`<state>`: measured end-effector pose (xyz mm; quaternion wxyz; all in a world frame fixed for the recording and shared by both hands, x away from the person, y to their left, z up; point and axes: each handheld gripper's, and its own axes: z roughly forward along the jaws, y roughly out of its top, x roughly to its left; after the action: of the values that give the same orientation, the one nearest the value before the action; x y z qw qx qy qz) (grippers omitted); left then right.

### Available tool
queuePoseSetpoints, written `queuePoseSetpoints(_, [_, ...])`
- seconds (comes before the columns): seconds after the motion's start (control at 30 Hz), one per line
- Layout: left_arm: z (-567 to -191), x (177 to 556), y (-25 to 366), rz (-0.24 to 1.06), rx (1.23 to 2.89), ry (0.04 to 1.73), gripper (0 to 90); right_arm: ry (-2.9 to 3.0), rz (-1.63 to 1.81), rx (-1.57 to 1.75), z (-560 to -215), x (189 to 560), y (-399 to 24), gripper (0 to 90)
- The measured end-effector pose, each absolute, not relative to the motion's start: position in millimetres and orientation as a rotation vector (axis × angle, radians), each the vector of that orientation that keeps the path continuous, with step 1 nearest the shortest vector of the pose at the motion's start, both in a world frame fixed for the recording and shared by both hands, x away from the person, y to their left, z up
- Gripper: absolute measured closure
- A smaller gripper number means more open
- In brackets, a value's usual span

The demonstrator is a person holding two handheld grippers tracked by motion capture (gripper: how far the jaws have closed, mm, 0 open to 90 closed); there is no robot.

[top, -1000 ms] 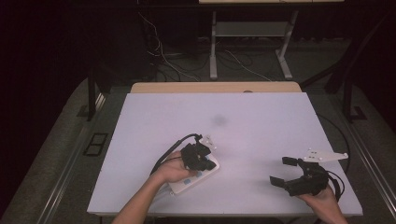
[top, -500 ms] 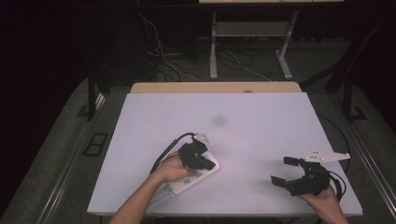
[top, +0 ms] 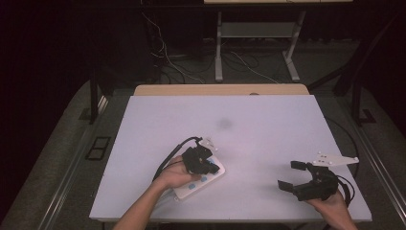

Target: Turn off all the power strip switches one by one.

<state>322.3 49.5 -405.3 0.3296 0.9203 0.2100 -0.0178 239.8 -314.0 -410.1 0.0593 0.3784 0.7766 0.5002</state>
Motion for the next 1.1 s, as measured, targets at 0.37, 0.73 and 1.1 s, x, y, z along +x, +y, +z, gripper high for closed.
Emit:
queuePoseSetpoints(0.37, [-386,318,74,0.007,2.279,0.593,89.3,2.350,1.516,1.150,-410,240,-314,0.6])
queuePoseSetpoints(0.73, [-366,308,119,0.070,2.130,0.720,52.0,2.348,1.518,1.151,-410,239,-313,0.6])
queuePoseSetpoints(1.1, [-362,299,160,0.092,2.028,0.820,16.9,2.348,1.517,1.158,-411,239,-313,0.6])
